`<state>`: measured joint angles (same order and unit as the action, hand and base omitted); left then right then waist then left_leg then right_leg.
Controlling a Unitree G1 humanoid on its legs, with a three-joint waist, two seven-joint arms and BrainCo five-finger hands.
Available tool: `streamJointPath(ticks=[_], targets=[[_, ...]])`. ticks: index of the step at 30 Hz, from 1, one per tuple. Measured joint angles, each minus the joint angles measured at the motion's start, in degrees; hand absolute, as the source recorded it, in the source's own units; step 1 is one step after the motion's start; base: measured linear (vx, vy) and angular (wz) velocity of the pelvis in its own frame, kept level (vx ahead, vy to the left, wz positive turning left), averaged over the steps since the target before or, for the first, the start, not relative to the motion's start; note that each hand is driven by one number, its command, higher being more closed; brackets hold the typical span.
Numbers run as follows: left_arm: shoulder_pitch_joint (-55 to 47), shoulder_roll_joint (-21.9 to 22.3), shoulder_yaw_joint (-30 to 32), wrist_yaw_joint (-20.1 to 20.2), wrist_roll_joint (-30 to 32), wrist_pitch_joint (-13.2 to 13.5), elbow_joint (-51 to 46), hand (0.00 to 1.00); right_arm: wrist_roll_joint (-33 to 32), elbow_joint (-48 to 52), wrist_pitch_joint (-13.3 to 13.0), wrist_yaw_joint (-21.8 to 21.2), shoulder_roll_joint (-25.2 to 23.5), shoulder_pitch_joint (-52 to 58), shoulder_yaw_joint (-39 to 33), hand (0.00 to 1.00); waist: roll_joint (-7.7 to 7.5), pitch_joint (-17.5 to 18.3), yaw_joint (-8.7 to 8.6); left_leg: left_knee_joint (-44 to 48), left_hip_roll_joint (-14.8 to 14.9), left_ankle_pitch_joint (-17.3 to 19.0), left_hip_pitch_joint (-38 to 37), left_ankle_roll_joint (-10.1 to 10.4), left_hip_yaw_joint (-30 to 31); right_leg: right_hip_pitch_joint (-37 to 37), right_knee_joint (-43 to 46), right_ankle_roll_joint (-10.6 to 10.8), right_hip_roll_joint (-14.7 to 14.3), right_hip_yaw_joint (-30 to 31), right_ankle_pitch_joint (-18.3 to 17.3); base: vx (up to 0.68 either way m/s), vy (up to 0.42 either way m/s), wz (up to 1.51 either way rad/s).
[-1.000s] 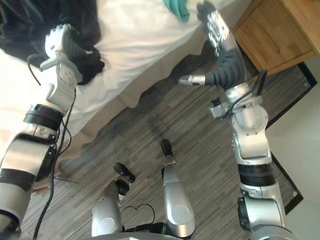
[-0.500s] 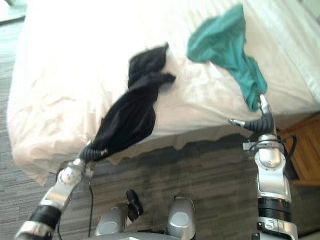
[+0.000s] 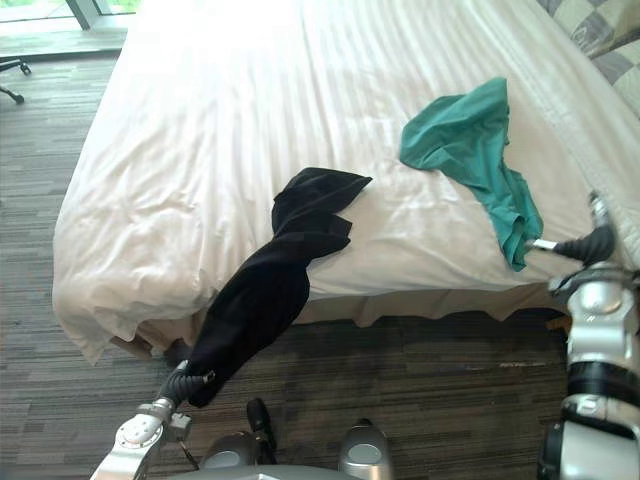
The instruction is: Tidy the bed and pick cloth on bed and put in laundry
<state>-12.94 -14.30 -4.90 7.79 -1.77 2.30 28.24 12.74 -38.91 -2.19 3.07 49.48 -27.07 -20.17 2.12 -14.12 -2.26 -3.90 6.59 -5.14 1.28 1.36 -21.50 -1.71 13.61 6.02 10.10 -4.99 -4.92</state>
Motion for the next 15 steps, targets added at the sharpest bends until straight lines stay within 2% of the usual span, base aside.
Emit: streamJointPath(ticks=[1,2,5,7,8,9,15], targets=[[0.0,0.4,-0.9,0.8,-0.5,-1.0,3.2,1.00,0.0,-3.1,-0.1,0.4,2.3,-4.1,0.5,0.00,0.93,-0.7,-0.03,0.1,-0.2,-0.4,0.9,0.0,0.0,-0.7,0.0,0.5,0.2,-0.7,-0.9,-0.05,-0.054,0.05],[0.0,0.4,-1.3,1.1,-1.2,-1.5,4.8,1.00,0.0,-4.1,-0.1,0.6,3.2,-5.4,1.0,0.00,1.22,-0.9,0.06,0.1,-0.2,-0.6,1.5,0.0,0.0,-1.1,0.0,0.4,0.3,-0.8,-1.4,-0.05,-0.061,0.07],[-0.3,0.4,-1.9,1.0,-1.2,-1.6,10.4,1.00,0.0,-7.7,-0.1,1.1,6.9,-11.4,3.3,0.00,2.42,-3.7,0.11,0.7,-0.2,-1.9,4.2,0.2,0.1,-3.3,0.5,0.3,0.5,-1.0,-4.1,-0.09,-0.122,0.09],[-1.3,0.7,-3.1,0.6,-0.9,-0.8,11.9,1.00,0.0,-9.8,-0.1,1.1,9.8,-16.3,4.3,0.00,5.18,-7.2,0.10,-1.1,0.4,-3.6,5.0,0.9,0.4,-5.4,2.4,-0.4,0.1,-2.1,-5.1,-0.11,-0.087,0.10],[-1.9,0.6,-3.6,0.6,-0.9,-0.4,11.9,1.00,0.0,-10.3,0.0,1.1,10.4,-17.3,5.1,0.00,5.48,-7.7,0.12,-1.8,0.4,-4.0,5.1,1.0,0.3,-6.3,3.3,-0.6,0.1,-2.1,-5.4,-0.10,-0.056,0.08],[-2.6,0.6,-4.2,0.5,-1.0,0.6,12.2,1.00,-0.1,-10.6,0.0,0.8,11.7,-18.4,6.4,0.00,6.41,-8.1,0.10,-2.0,0.3,-4.5,6.0,1.3,0.2,-8.0,5.4,-0.7,0.4,-2.1,-6.3,-0.07,-0.063,0.07],[-2.6,0.3,-6.4,-1.7,-1.4,3.2,12.3,1.00,-0.1,-12.2,-0.1,-2.2,16.1,-24.6,12.4,0.00,7.83,-11.1,-1.47,-1.9,-2.2,-6.1,8.2,0.5,0.5,-13.7,13.6,-0.4,3.8,-2.0,-9.9,0.00,-0.049,0.13]])
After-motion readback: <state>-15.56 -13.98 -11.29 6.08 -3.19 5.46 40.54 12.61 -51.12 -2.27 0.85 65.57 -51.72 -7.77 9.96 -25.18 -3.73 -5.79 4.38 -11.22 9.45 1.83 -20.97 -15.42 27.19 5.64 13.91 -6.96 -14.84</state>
